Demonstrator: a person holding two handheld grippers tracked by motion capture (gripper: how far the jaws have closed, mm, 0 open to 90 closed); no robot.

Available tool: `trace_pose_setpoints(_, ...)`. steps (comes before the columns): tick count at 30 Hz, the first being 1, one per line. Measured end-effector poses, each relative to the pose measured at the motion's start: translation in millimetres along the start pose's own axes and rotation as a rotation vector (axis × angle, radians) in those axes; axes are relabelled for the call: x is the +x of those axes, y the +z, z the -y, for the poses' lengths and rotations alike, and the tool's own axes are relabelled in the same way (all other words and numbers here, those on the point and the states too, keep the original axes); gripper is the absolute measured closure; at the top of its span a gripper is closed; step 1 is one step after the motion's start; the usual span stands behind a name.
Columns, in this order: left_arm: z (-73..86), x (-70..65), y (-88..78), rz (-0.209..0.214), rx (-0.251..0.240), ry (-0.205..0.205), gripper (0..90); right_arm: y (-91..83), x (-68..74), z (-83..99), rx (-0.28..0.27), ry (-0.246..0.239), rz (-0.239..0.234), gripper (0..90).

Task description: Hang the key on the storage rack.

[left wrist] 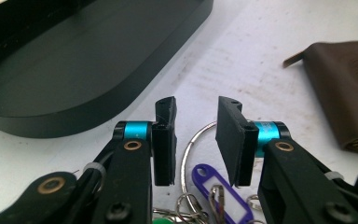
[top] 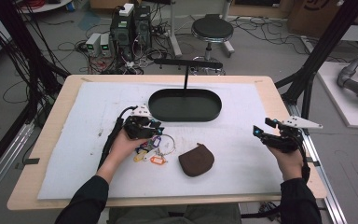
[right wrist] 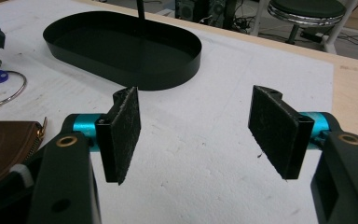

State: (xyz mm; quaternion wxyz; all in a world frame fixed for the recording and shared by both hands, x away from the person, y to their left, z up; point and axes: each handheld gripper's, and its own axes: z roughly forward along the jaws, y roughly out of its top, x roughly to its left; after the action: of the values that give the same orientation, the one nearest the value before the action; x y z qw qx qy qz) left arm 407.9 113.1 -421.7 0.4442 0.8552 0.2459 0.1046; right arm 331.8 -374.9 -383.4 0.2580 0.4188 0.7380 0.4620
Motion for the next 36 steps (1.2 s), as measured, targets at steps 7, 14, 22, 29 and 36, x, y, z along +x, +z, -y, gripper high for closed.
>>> trace_pose_setpoints(7, 0.7, 3.9, 10.7, -0.006, 0.049, -0.001, 70.8, 0.6, 0.4, 0.1, 0.004, -0.001, -0.003, 35.2)
trace_pose_setpoints(14, 2.8, 3.7, 18.9, -0.002, 0.107, 0.012, 72.9, -0.7, -1.0, 0.8, 0.002, 0.001, -0.002, 35.2)
trace_pose_setpoints(22, 5.4, 2.7, 24.0, -0.007, 0.148, 0.026, 73.6, -1.3, -3.1, 1.8, 0.003, 0.006, 0.002, 35.2)
trace_pose_setpoints(29, 5.3, 1.3, 24.3, -0.012, 0.15, 0.047, 83.6, -1.0, -2.4, 1.8, 0.001, 0.004, 0.002, 35.2)
trace_pose_setpoints(36, 3.4, -1.5, 23.0, -0.02, 0.155, 0.061, 85.5, -0.8, -2.1, 1.3, -0.003, -0.002, -0.001, 35.2)
